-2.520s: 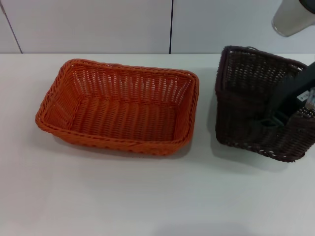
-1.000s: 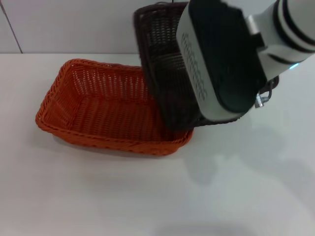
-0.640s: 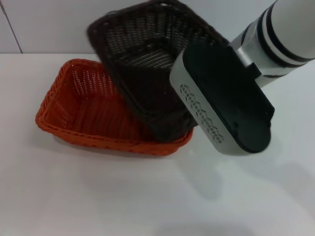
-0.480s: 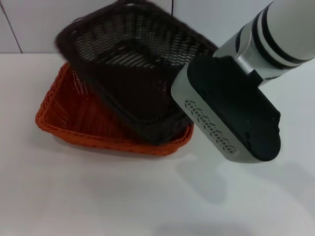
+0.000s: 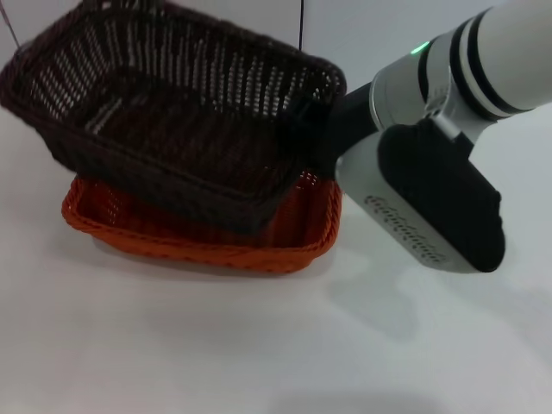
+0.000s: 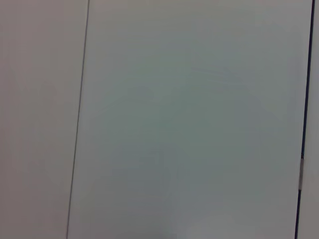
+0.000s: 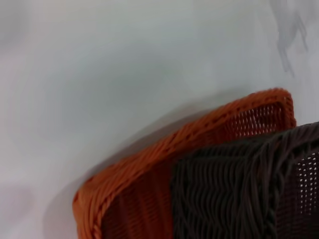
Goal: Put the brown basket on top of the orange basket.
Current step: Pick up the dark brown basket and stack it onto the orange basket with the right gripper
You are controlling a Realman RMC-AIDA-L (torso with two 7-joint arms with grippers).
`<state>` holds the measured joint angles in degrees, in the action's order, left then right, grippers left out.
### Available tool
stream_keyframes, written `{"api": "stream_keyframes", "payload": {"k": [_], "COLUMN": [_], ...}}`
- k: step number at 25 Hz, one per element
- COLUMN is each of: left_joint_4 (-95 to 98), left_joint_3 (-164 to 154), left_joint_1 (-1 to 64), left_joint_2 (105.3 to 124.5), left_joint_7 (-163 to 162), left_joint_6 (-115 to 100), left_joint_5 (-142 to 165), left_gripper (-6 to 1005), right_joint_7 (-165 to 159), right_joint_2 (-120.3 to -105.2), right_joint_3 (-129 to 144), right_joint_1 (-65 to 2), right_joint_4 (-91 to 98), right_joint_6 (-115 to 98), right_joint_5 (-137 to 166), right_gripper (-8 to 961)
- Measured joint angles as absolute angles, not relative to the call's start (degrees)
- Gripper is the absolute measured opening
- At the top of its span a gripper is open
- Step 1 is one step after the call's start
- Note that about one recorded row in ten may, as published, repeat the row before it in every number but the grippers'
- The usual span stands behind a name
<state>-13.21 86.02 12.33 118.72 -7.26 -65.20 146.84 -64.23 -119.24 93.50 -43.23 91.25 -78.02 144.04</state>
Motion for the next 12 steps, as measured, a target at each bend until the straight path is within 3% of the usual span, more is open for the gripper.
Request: {"api": "stream_keyframes", "payload": {"k": [12], "left_joint_4": [-12.99], "left_joint_3": [86.24], "left_joint_1": [12.99], "left_joint_2": [118.74], "left_joint_7": [-7.23], "left_joint_6": [-64.91], "left_joint_5": [146.68], "left_gripper": [771], "right_joint_7": [-48.1], "right_joint_2": [-118.84], "right_joint_3": [86.28], "right_joint_1": [-42.39], "right_joint_4": [81.92], "right_joint_6": [-74.66], "right_joint_5": [136.83], "right_gripper": [187]}}
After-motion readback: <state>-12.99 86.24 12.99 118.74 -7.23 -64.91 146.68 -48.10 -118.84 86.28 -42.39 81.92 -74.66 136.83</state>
